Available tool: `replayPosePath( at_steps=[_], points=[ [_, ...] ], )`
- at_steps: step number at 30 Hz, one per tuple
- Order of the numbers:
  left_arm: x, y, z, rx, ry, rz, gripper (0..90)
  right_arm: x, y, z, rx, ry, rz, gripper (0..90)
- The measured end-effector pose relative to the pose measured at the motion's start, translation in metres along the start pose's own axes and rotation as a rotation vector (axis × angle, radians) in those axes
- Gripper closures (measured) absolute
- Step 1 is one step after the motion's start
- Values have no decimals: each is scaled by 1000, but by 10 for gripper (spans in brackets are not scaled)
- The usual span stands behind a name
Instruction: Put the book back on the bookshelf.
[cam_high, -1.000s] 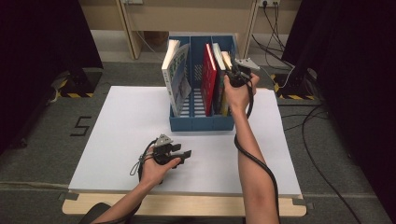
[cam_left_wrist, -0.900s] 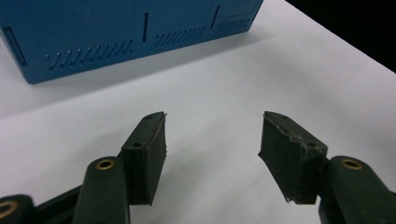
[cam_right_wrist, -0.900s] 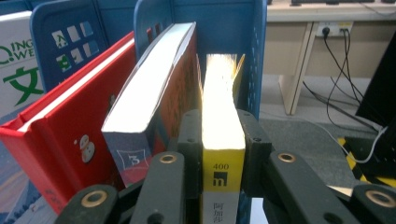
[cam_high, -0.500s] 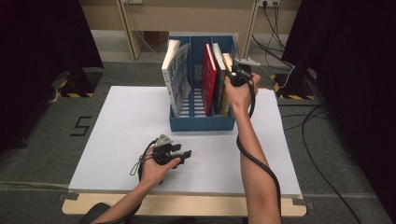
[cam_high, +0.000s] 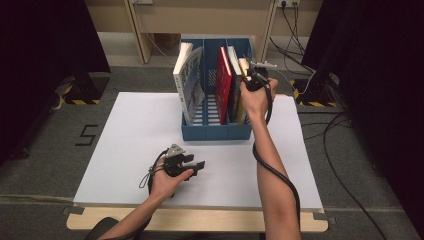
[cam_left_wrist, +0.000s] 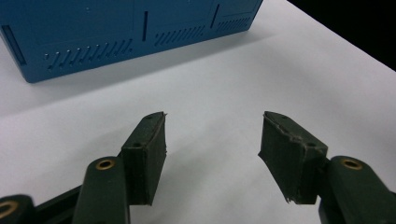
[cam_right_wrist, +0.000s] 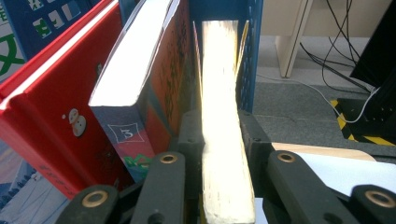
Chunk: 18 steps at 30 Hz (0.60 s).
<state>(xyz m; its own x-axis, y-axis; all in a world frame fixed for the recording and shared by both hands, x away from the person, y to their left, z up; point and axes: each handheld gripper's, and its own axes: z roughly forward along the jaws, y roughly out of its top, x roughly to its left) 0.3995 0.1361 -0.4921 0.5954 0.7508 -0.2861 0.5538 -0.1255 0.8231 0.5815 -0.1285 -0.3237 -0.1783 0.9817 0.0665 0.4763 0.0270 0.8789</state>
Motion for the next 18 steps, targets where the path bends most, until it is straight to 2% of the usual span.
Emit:
replayPosePath(
  at_steps=[6,11,18],
  points=[
    [1,1,-1,-6,2,-3,400,2,-2,3,-39,20,-13,765],
    [2,0,0,-4,2,-7,400,3,-2,4,-107,27,-15,765],
    [2,0,0,-6,1,-3,400,0,-3,12,-162,37,-32,765]
  ],
)
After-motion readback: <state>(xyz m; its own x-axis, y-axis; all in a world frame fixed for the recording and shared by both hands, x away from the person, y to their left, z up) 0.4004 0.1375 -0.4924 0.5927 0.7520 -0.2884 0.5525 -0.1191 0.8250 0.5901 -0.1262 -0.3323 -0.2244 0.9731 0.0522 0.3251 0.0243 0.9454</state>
